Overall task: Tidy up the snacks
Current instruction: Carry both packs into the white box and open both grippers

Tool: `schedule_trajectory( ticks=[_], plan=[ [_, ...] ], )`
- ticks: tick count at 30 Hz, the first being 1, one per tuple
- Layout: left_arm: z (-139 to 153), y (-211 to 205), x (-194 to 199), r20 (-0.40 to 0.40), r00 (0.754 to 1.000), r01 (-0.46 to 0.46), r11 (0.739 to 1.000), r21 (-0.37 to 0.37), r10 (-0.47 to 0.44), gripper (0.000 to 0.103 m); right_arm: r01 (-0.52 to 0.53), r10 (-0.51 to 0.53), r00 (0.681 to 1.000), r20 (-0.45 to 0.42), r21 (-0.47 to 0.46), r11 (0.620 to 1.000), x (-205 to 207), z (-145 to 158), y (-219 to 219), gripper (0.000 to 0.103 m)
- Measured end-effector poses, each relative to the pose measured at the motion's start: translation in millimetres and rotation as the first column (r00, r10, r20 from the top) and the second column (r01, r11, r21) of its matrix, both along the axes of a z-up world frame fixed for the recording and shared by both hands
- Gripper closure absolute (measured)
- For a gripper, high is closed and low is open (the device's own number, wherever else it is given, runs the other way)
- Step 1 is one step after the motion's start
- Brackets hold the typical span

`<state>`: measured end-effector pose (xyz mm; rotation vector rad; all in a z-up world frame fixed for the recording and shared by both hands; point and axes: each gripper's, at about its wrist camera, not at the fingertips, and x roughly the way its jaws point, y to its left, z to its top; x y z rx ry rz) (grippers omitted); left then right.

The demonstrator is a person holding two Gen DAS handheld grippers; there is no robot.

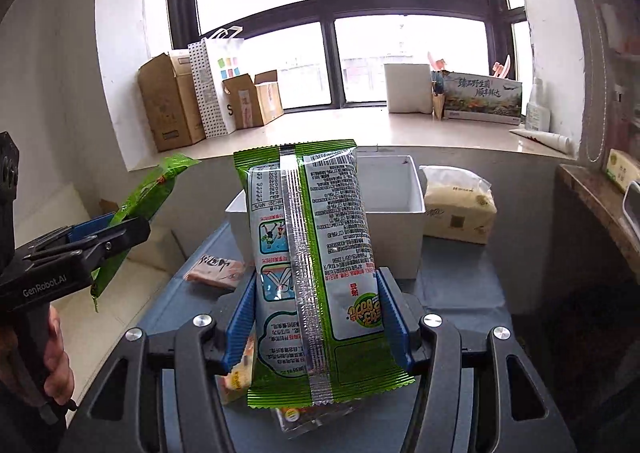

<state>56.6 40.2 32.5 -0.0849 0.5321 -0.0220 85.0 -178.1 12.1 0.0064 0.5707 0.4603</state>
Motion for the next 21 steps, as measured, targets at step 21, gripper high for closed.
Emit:
schedule_trajectory(
  ticks=[21],
  plan=[
    [-33, 23, 252, -0.216, 0.974, -0.078, 0.997, -0.007, 0.075, 0.019, 0.088, -0.075, 0.976, -0.206, 0.053, 0.995, 239, -6, 16, 0.034]
  ],
)
